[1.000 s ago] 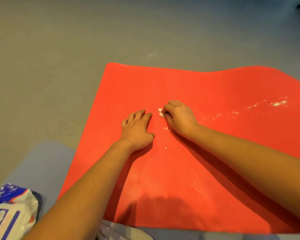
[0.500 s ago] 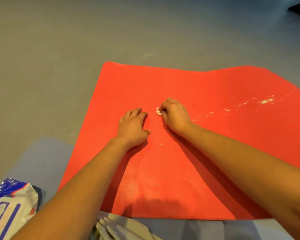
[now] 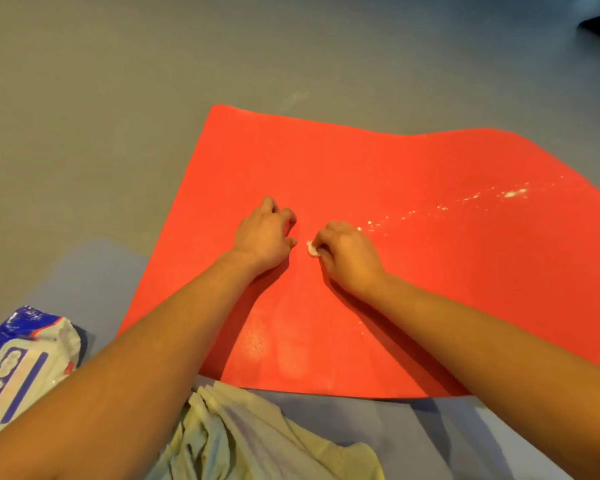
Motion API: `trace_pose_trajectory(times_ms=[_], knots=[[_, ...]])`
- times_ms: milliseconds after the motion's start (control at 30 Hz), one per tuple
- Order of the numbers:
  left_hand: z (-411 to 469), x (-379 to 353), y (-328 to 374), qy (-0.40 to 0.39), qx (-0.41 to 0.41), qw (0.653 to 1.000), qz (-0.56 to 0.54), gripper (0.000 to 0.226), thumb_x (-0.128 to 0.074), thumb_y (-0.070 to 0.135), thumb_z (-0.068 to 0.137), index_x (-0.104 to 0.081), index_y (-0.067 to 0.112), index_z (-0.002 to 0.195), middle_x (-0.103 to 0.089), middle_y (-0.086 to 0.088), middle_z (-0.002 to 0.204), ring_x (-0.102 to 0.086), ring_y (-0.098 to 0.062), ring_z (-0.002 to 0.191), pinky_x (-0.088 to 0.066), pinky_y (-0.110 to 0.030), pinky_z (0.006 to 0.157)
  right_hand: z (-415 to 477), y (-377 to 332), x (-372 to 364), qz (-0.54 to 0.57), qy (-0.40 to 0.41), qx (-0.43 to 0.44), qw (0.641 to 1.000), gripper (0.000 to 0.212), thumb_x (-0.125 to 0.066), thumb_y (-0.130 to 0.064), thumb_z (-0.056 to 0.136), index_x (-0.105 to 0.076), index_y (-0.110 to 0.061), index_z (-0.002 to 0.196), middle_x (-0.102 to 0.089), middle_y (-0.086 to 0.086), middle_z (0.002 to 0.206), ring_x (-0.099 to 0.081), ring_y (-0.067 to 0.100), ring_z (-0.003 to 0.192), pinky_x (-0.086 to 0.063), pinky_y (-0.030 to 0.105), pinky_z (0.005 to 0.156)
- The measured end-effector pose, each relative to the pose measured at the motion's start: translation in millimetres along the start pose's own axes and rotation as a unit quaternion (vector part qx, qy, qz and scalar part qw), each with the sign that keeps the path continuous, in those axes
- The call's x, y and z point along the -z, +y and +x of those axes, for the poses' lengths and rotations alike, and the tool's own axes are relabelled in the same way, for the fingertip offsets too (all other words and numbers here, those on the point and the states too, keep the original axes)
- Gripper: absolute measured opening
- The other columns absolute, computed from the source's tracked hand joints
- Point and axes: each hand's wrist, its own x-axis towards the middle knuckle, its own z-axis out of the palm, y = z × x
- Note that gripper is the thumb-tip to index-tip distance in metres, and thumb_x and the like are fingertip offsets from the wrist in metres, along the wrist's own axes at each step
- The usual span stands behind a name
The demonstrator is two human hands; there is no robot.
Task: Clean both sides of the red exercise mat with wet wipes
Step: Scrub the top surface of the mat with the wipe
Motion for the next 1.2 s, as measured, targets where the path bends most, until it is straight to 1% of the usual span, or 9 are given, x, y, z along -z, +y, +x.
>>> trace_pose_trajectory(times_ms=[100, 200, 267, 467, 600, 800, 900, 1033, 1200], knots=[[-4, 5, 4, -0.012, -0.008, 1.000, 0.014, 0.046, -0.077, 0.036, 0.089, -0.064, 0.026, 0.132, -0.048, -0.006, 0.130, -0.057, -0.031, 0.118, -0.048, -0.041, 0.095, 33, 5, 1, -0.026, 0.008, -0.064, 0.998, 0.017, -0.062, -0.008, 0.077, -0.072, -0.021, 0.080, -0.065, 0.001, 0.083, -0.059, 0.028, 0.084, -0.035, 0.034, 0.064], [-9, 10, 4, -0.038, -0.016, 0.999, 0.032, 0.049, -0.077, 0.033, 0.085, -0.064, 0.027, 0.132, -0.049, -0.004, 0.133, -0.058, -0.031, 0.120, -0.048, -0.040, 0.096, 25, -2, -1, -0.014, 0.012, -0.087, 0.996, 0.013, -0.064, -0.014, 0.079, -0.073, -0.022, 0.083, -0.066, -0.002, 0.086, -0.062, 0.027, 0.085, -0.042, 0.035, 0.063], [-13, 15, 6, -0.063, -0.016, 0.997, 0.040, 0.054, -0.080, 0.034, 0.081, -0.064, 0.028, 0.133, -0.049, -0.003, 0.133, -0.057, -0.030, 0.122, -0.048, -0.039, 0.098, 0, -12, -1, 0.007, 0.009, -0.076, 0.997, 0.011, -0.064, -0.018, 0.081, -0.073, -0.024, 0.086, -0.066, -0.004, 0.086, -0.064, 0.025, 0.086, -0.045, 0.036, 0.062], [-28, 20, 17, -0.133, -0.027, 0.985, 0.105, 0.093, -0.087, 0.064, 0.066, -0.053, 0.028, 0.145, -0.044, -0.007, 0.139, -0.043, -0.031, 0.131, -0.043, -0.040, 0.110, -101, -42, 8, 0.045, -0.037, 0.006, 0.998, 0.012, -0.061, -0.026, 0.086, -0.072, -0.028, 0.091, -0.064, -0.007, 0.090, -0.060, 0.020, 0.087, -0.048, 0.036, 0.067], [-36, 18, 24, -0.121, -0.011, 0.988, 0.098, 0.087, -0.088, 0.058, 0.070, -0.053, 0.026, 0.143, -0.043, -0.011, 0.130, -0.042, -0.033, 0.129, -0.044, -0.041, 0.108, -106, -39, 15, 0.030, -0.071, 0.030, 0.997, 0.015, -0.057, -0.028, 0.087, -0.071, -0.024, 0.089, -0.063, -0.004, 0.088, -0.060, 0.023, 0.088, -0.048, 0.038, 0.068], [-53, 18, 28, -0.123, -0.004, 0.988, 0.097, 0.068, -0.083, 0.050, 0.081, -0.057, 0.021, 0.136, -0.045, -0.012, 0.129, -0.055, -0.035, 0.120, -0.048, -0.041, 0.100, -44, -35, 8, -0.002, -0.040, -0.092, 0.995, 0.016, -0.062, -0.012, 0.080, -0.073, -0.020, 0.089, -0.067, 0.003, 0.095, -0.063, 0.031, 0.093, -0.045, 0.036, 0.068], [-65, 27, 31, -0.158, -0.034, 0.977, 0.137, 0.067, -0.082, 0.053, 0.078, -0.059, 0.021, 0.133, -0.049, -0.010, 0.128, -0.057, -0.035, 0.118, -0.049, -0.039, 0.098, -74, -49, 8, 0.006, -0.039, -0.064, 0.997, 0.011, -0.063, -0.015, 0.083, -0.072, -0.019, 0.090, -0.065, 0.004, 0.094, -0.063, 0.032, 0.092, -0.048, 0.038, 0.068], [-90, 34, 47, -0.249, -0.078, 0.941, 0.214, 0.092, -0.086, 0.069, 0.062, -0.055, 0.021, 0.134, -0.048, -0.009, 0.127, -0.056, -0.035, 0.116, -0.051, -0.040, 0.097, -141, -63, 12, 0.036, -0.037, 0.017, 0.999, 0.006, -0.063, -0.019, 0.085, -0.069, -0.021, 0.088, -0.061, 0.000, 0.088, -0.060, 0.028, 0.086, -0.047, 0.039, 0.064], [-112, 34, 68, -0.282, -0.087, 0.914, 0.278, 0.098, -0.084, 0.073, 0.063, -0.052, 0.016, 0.137, -0.042, -0.011, 0.139, -0.046, -0.035, 0.128, -0.048, -0.042, 0.099, -181, -66, 12, 0.033, -0.066, 0.071, 0.995, 0.004, -0.064, -0.018, 0.087, -0.067, -0.020, 0.086, -0.058, -0.001, 0.086, -0.057, 0.026, 0.083, -0.047, 0.042, 0.062]])
